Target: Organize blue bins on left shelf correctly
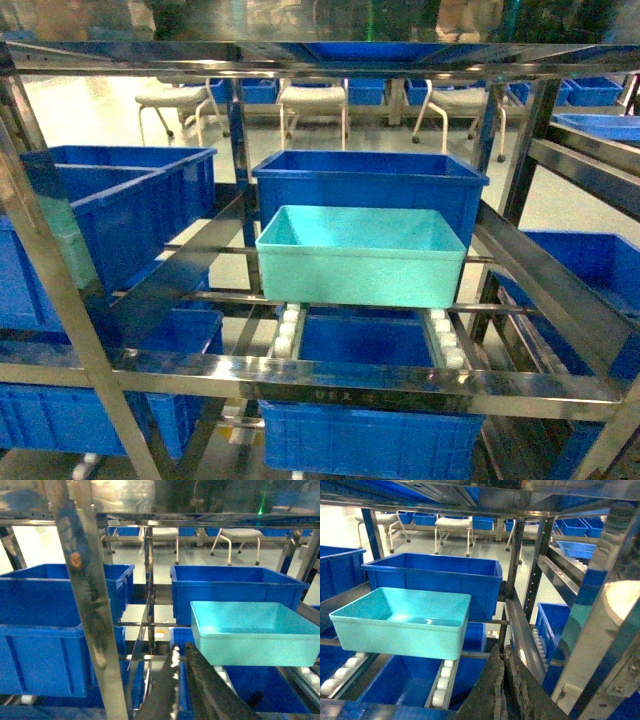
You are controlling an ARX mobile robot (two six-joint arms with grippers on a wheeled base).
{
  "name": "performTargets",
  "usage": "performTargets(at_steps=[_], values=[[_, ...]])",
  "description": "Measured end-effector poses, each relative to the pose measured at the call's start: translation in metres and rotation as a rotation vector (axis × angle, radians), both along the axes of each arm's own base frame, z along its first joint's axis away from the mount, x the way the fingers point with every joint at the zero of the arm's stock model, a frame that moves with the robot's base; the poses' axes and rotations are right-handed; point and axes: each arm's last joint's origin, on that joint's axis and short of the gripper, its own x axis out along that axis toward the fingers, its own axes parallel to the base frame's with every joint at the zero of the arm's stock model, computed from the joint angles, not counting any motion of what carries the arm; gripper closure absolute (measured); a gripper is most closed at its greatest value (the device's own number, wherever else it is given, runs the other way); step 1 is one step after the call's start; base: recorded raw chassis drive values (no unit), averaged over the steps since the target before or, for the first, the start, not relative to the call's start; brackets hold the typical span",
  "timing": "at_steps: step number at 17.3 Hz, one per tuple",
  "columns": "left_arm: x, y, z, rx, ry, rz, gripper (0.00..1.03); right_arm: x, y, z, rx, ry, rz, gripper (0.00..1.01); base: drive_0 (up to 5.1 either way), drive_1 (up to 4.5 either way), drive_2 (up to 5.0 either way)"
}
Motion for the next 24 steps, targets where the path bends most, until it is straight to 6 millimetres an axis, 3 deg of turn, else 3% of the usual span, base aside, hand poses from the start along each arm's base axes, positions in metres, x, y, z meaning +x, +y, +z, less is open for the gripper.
performTargets(at_steps=[1, 3, 5, 7, 9, 18, 24], values=[[-0.010, 0.004, -0.003, 0.002, 0.006, 0.005, 1.01, -0.012, -0.004, -0.001, 0.000, 0.004, -0.003, 0.99, 0.0, 0.00, 0.0], [-0.027, 0.009, -0.001, -0.004, -0.068, 0.005, 1.01, -0.031, -0.009, 0.008, 0.005, -0.044, -0.003, 0.99, 0.0, 0.00, 0.0], [-0.045, 0.020, -0.017, 0.001, 0.023, -0.004, 1.01, -0.051, -0.020, 0.003, 0.004, -0.010, 0.003, 0.99, 0.0, 0.00, 0.0], [-0.057, 0.022, -0.007, 0.000, -0.031, 0.005, 1.01, -0.065, -0.023, 0.007, 0.004, -0.033, -0.003, 0.99, 0.0, 0.00, 0.0], [-0.069, 0.021, -0.012, 0.000, -0.002, -0.002, 1.01, -0.079, -0.023, 0.004, 0.005, -0.016, -0.004, 0.99, 0.0, 0.00, 0.0], [-0.100, 0.021, -0.001, 0.000, -0.044, -0.002, 1.01, -0.114, -0.023, 0.014, 0.005, -0.052, -0.004, 0.99, 0.0, 0.00, 0.0], [-0.109, 0.021, -0.001, 0.000, -0.045, -0.002, 1.01, -0.124, -0.023, 0.015, 0.005, -0.055, -0.004, 0.99, 0.0, 0.00, 0.0]])
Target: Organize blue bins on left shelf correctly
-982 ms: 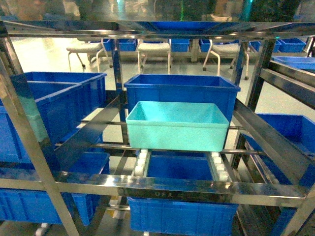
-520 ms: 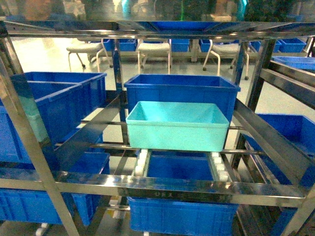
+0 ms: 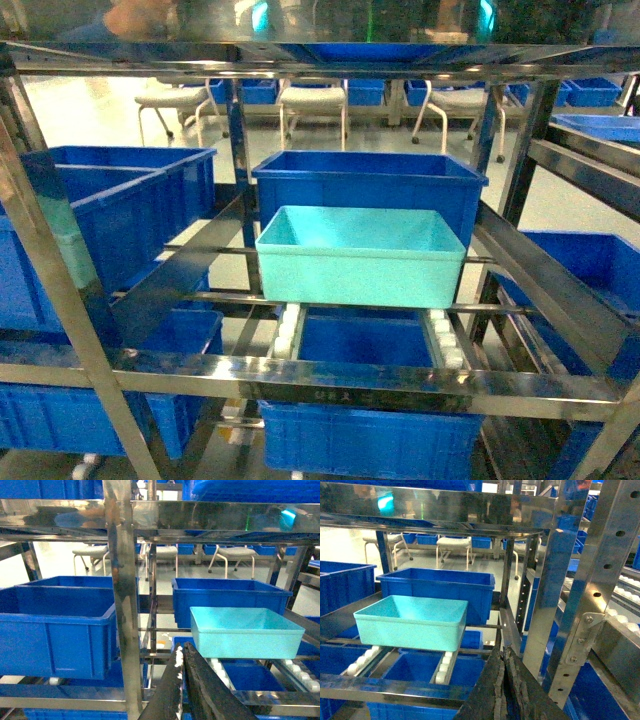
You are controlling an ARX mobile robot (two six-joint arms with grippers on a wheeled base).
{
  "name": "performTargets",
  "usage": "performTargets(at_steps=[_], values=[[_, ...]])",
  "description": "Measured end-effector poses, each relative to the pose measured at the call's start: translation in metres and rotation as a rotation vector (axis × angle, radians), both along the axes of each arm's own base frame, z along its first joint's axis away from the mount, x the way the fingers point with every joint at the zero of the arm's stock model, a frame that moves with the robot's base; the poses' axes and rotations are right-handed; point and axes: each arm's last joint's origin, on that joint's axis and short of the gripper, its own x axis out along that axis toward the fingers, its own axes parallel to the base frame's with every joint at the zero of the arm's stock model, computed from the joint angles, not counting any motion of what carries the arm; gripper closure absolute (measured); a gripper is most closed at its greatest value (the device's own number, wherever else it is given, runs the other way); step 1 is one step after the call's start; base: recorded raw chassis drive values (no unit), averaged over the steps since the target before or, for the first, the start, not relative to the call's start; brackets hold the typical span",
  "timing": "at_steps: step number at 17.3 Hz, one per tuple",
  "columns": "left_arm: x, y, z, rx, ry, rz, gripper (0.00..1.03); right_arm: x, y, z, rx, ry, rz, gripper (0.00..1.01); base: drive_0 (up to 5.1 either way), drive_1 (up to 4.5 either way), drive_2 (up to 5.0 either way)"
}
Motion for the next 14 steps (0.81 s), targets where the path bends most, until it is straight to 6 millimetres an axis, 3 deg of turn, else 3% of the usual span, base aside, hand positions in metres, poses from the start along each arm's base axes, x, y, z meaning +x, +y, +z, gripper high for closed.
performTargets(at_steps=[8, 9, 14], values=[[-0.015, 0.000, -0.008, 0.000, 0.058, -0.001, 1.01, -0.009, 0.000, -0.001, 0.000, 0.000, 0.000, 0.99, 0.0, 0.00, 0.0], [-0.017, 0.000, -0.002, 0.000, -0.007, 0.000, 1.01, -0.014, 0.000, -0.005, 0.000, 0.035, 0.000, 0.99, 0.0, 0.00, 0.0], [-0.017, 0.000, -0.004, 0.001, 0.016, 0.001, 1.01, -0.020, 0.000, -0.004, 0.000, 0.010, 0.000, 0.99, 0.0, 0.00, 0.0]])
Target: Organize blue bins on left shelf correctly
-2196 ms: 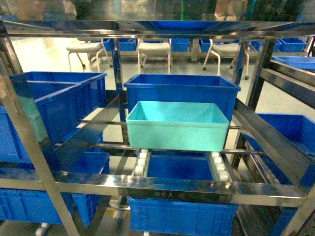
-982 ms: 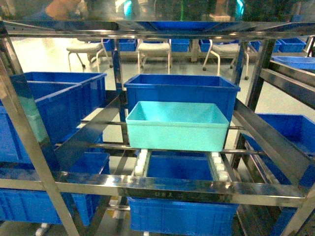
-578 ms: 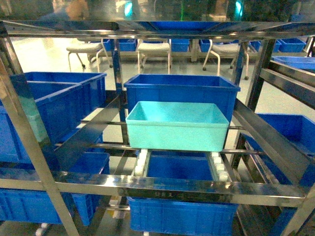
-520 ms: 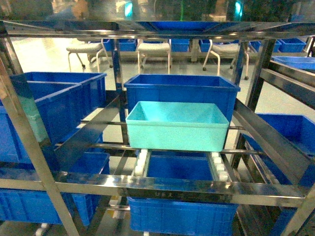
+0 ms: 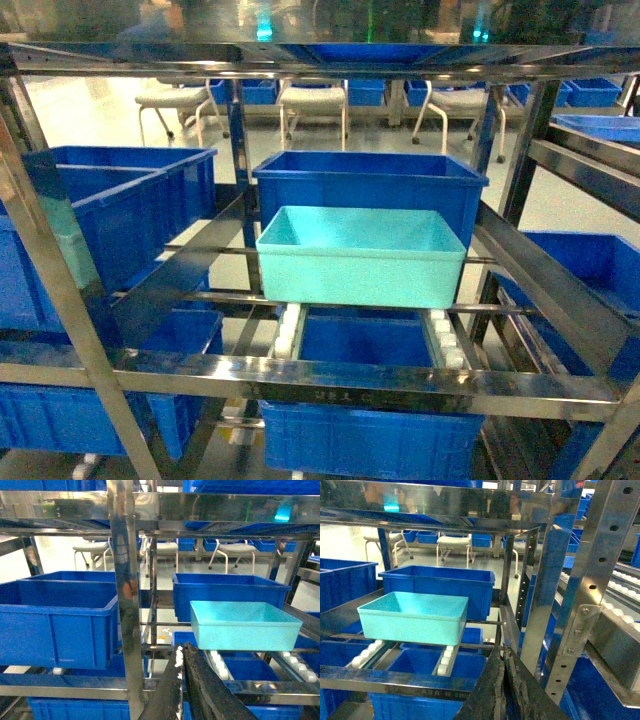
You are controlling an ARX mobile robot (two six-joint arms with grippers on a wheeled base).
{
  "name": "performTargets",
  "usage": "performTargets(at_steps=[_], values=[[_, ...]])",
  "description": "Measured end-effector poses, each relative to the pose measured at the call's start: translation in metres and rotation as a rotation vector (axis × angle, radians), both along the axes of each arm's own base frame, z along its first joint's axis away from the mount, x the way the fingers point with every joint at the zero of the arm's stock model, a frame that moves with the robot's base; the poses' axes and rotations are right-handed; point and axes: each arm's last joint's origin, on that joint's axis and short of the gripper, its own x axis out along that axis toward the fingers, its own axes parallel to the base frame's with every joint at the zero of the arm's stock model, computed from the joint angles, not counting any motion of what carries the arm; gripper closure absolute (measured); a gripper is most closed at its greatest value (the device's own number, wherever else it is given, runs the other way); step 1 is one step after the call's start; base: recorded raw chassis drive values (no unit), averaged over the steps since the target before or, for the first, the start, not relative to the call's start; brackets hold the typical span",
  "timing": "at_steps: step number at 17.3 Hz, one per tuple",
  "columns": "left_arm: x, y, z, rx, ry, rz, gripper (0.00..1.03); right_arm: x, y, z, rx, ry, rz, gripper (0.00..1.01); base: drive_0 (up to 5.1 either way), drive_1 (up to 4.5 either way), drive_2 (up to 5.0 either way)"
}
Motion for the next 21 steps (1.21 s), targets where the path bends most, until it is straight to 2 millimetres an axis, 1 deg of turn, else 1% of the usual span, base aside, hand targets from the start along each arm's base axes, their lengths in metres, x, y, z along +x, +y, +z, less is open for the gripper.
performTargets(at_steps=[1, 2, 6, 8, 9, 10, 12, 21], values=[[0.0000, 0.0000, 0.0000, 0.000, 0.000, 0.000, 1.01, 0.0000, 0.0000, 0.0000, 0.000, 0.000, 0.000, 0.99, 0.0, 0.00, 0.0], [0.0000, 0.0000, 0.0001, 0.000, -0.001, 0.000, 0.90, 0.0000, 0.0000, 0.0000, 0.000, 0.000, 0.000, 0.88, 0.0, 0.00, 0.0], [0.0000, 0.0000, 0.0000, 0.000, 0.000, 0.000, 0.34, 0.0000, 0.0000, 0.0000, 0.000, 0.000, 0.000, 0.31, 0.0, 0.00, 0.0], [0.0000, 0.0000, 0.0000, 0.000, 0.000, 0.000, 0.08, 0.0000, 0.0000, 0.0000, 0.000, 0.000, 0.000, 0.06, 0.0, 0.00, 0.0], [0.0000, 0.0000, 0.0000, 0.000, 0.000, 0.000, 0.04, 0.0000, 0.0000, 0.0000, 0.000, 0.000, 0.000, 0.01, 0.0, 0.00, 0.0], [0.0000, 0.0000, 0.0000, 0.001, 0.000, 0.000, 0.03, 0.0000, 0.0000, 0.0000, 0.000, 0.000, 0.000, 0.01, 0.0, 0.00, 0.0], [0.0000, 0.0000, 0.0000, 0.001, 0.000, 0.000, 0.06, 0.0000, 0.0000, 0.0000, 0.000, 0.000, 0.000, 0.04, 0.0, 0.00, 0.0], [0.0000, 0.0000, 0.0000, 0.002, 0.000, 0.000, 0.05, 0.0000, 0.0000, 0.0000, 0.000, 0.000, 0.000, 0.03, 0.0, 0.00, 0.0]])
